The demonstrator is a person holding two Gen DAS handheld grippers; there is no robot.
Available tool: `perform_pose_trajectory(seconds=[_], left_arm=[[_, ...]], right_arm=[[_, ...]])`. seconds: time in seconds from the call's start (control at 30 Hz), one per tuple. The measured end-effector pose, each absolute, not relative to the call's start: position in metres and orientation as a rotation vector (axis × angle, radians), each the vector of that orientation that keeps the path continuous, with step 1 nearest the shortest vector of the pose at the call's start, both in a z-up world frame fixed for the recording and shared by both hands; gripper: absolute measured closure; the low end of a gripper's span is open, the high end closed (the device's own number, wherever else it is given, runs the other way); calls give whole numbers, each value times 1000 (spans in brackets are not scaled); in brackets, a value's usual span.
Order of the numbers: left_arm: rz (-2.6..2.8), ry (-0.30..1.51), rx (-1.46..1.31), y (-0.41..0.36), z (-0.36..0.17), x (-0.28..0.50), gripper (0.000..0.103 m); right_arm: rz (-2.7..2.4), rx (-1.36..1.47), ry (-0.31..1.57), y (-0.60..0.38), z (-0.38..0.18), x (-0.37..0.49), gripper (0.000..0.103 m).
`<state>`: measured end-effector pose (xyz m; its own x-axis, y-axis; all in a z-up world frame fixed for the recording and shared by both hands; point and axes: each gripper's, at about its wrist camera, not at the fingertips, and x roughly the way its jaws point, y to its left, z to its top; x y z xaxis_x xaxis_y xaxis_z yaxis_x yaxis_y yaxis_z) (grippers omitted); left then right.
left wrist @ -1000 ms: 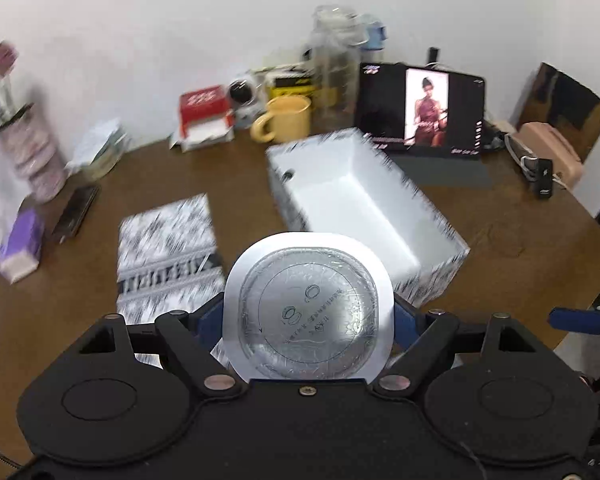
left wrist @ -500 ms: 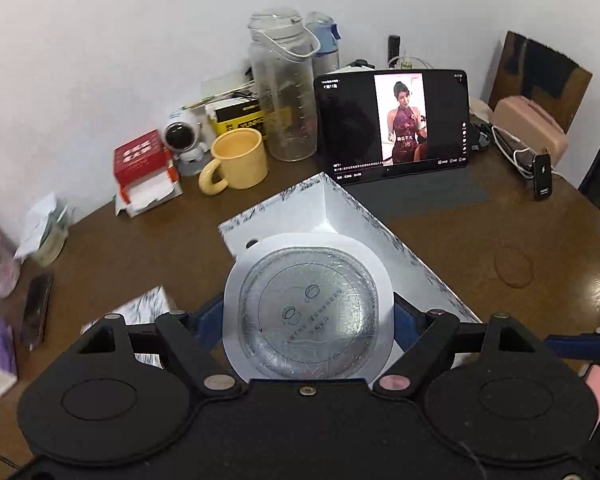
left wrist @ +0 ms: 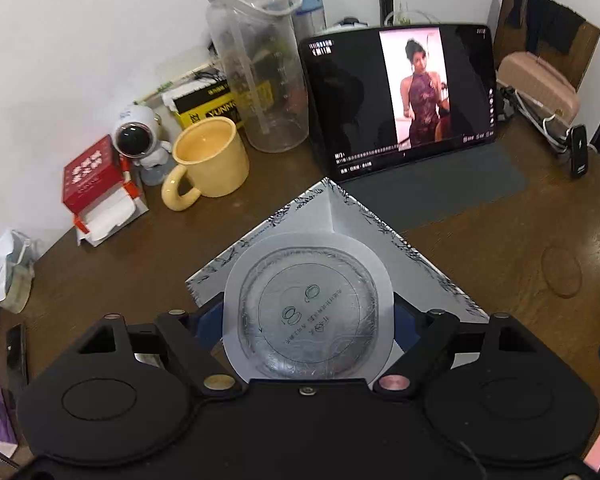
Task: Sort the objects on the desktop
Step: 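Carry the compact case with the left gripper over the open storage box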
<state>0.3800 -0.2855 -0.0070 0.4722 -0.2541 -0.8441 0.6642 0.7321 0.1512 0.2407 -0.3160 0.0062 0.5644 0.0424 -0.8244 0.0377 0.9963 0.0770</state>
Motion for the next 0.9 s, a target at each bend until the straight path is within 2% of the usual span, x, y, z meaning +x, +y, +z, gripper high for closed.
perform_pose_trajectory(seconds=[0.9], left_arm=[[-597,1021,637,-335,-106,438,23]], right_arm=[[-21,209,1011,-340,-36,275,0]])
